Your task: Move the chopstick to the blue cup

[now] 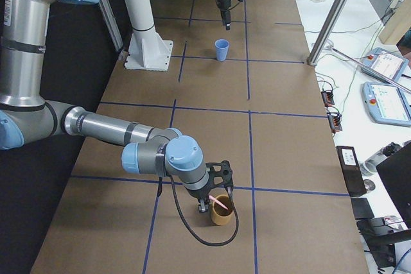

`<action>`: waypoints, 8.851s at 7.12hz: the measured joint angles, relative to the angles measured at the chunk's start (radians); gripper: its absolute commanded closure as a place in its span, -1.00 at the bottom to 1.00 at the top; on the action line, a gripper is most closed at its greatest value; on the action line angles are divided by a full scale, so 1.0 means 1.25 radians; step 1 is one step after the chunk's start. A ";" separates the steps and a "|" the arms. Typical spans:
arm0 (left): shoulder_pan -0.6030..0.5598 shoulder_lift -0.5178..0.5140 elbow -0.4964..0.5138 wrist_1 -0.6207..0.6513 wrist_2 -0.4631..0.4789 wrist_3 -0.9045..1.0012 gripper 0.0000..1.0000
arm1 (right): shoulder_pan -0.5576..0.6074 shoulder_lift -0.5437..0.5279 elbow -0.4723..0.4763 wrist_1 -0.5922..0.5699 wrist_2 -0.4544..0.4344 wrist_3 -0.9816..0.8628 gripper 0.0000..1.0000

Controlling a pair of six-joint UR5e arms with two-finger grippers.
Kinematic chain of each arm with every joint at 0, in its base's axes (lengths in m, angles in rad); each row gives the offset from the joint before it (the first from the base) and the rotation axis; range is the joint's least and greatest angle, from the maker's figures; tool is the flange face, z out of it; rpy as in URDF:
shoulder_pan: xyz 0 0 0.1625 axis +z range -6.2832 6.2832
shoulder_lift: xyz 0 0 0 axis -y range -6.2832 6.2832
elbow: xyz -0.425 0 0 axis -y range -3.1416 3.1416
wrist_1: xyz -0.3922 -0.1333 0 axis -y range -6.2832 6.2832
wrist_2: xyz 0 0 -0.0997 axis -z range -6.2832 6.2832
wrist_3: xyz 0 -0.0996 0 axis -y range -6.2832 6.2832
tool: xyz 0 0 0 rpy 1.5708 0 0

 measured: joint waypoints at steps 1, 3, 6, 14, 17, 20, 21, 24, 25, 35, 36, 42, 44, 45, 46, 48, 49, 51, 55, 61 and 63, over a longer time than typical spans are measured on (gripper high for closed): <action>0.000 0.000 0.000 0.000 0.000 0.000 -1.00 | 0.009 0.000 0.025 -0.002 0.002 0.004 1.00; 0.001 0.000 0.000 0.000 0.000 -0.011 -1.00 | 0.027 -0.020 0.114 -0.009 0.006 0.022 1.00; 0.000 0.001 -0.006 0.000 0.000 -0.027 -1.00 | 0.049 -0.078 0.310 -0.138 0.034 0.046 1.00; -0.104 0.125 -0.082 -0.100 -0.006 -0.006 -1.00 | -0.349 0.410 0.372 -0.232 0.321 1.192 1.00; -0.132 0.154 -0.075 -0.101 -0.008 0.038 -1.00 | -0.577 0.614 0.354 -0.229 0.251 1.545 1.00; -0.132 0.160 -0.074 -0.102 -0.009 0.045 -1.00 | -0.739 0.720 0.274 -0.185 0.133 1.644 1.00; -0.131 0.160 -0.074 -0.102 -0.009 0.044 -1.00 | -0.766 0.731 0.245 -0.149 0.113 1.661 1.00; -0.130 0.162 -0.074 -0.102 -0.009 0.042 -1.00 | -0.831 0.755 0.168 -0.102 0.052 1.681 1.00; -0.130 0.163 -0.074 -0.102 -0.009 0.042 -1.00 | -0.845 0.765 0.130 -0.079 0.039 1.682 0.96; -0.142 0.237 -0.104 -0.102 -0.014 0.100 -1.00 | -0.706 0.575 0.200 0.010 0.121 1.630 -0.98; -0.158 0.288 -0.125 -0.102 -0.037 0.143 -1.00 | -0.644 0.488 0.241 0.011 0.141 1.546 -0.98; -0.560 0.605 -0.119 -0.037 -0.293 0.888 -1.00 | -0.303 0.133 0.130 0.006 0.122 0.576 -0.99; -0.709 0.599 -0.011 0.044 -0.302 1.198 -1.00 | -0.193 0.121 0.040 -0.049 0.089 0.264 -0.99; -0.761 0.591 0.047 0.073 -0.319 1.286 -1.00 | -0.144 0.122 0.021 -0.110 0.078 0.126 -0.99; -0.792 0.581 0.109 0.092 -0.348 1.332 -1.00 | -0.111 0.125 0.013 -0.164 0.070 0.034 -0.99; -0.810 0.558 0.175 0.124 -0.373 1.320 -1.00 | -0.097 0.134 0.008 -0.216 0.061 -0.013 -0.99; -0.809 0.550 0.173 0.147 -0.376 1.288 -1.00 | -0.105 0.141 0.007 -0.234 0.061 -0.009 -0.99; -0.806 0.550 0.124 0.207 -0.372 1.267 -1.00 | -0.119 0.162 0.007 -0.277 0.071 0.009 -0.99; -0.803 0.618 0.051 0.224 -0.375 1.286 -1.00 | -0.128 0.171 -0.004 -0.290 0.072 0.016 -0.99; -0.797 0.624 0.047 0.224 -0.368 1.283 -1.00 | -0.135 0.155 -0.010 -0.274 0.073 0.016 -0.99; -0.796 0.627 0.055 0.223 -0.367 1.285 -1.00 | -0.138 0.142 -0.012 -0.273 0.075 0.014 -0.99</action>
